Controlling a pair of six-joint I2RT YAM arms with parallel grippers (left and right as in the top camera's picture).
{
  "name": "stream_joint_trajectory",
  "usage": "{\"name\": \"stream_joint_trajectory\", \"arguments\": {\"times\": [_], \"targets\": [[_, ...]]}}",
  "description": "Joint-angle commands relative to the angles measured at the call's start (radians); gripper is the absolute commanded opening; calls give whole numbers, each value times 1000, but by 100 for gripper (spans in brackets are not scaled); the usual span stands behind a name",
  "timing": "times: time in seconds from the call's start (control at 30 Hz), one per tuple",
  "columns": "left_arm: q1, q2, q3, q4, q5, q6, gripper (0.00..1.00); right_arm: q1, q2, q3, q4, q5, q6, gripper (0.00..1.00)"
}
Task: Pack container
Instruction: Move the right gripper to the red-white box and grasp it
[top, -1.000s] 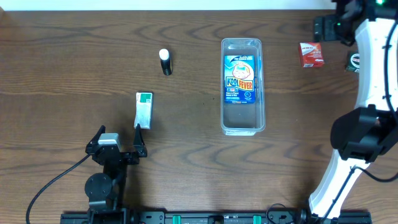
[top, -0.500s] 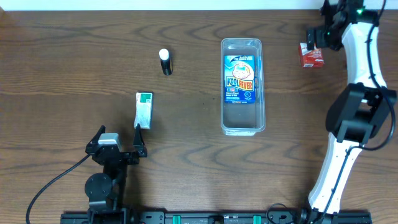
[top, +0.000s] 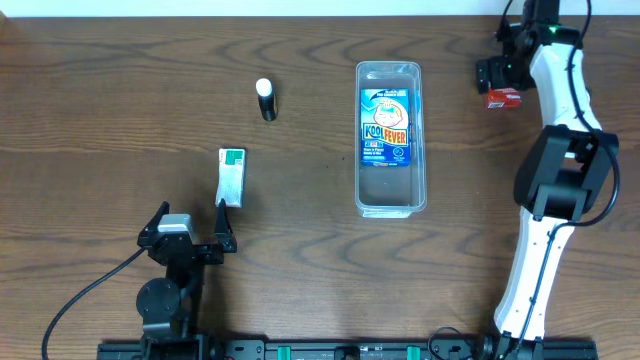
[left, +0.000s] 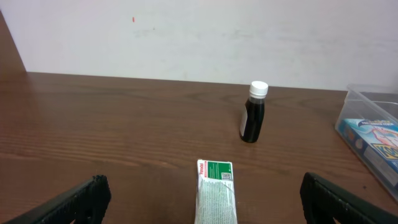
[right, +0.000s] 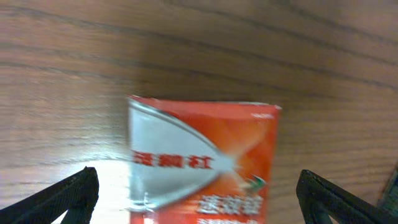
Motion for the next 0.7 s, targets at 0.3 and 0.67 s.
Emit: {"name": "stream_joint_trajectory", "arguments": {"times": [0.3,0.67], "targets": [[6,-6,-16,-35,11,6,98,8,62,-1,6,-4,39,99],[6,-6,-16,-35,11,6,98,-3,62,-1,8,-3,46,82]]}}
